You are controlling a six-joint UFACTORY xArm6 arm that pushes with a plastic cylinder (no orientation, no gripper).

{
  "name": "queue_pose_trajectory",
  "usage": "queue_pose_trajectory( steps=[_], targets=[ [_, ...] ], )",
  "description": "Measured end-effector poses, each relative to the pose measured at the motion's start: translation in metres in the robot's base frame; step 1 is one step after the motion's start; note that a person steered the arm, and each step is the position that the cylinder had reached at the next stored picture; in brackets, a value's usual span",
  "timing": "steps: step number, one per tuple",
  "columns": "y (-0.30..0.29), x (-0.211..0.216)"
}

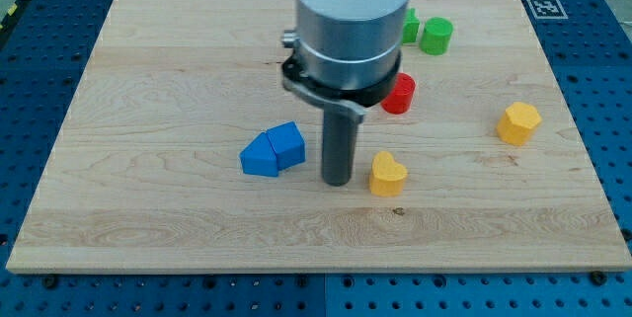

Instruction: Push the yellow heart to the bottom left of the yellow hexagon

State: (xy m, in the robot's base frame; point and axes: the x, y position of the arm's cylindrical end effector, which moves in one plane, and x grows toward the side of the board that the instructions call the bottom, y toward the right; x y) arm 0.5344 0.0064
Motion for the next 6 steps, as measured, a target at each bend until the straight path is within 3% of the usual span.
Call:
queue_pose_trajectory(
  steps=[2, 6],
  targets=[
    [0.004, 0.002],
    [0.123, 0.002]
  ],
)
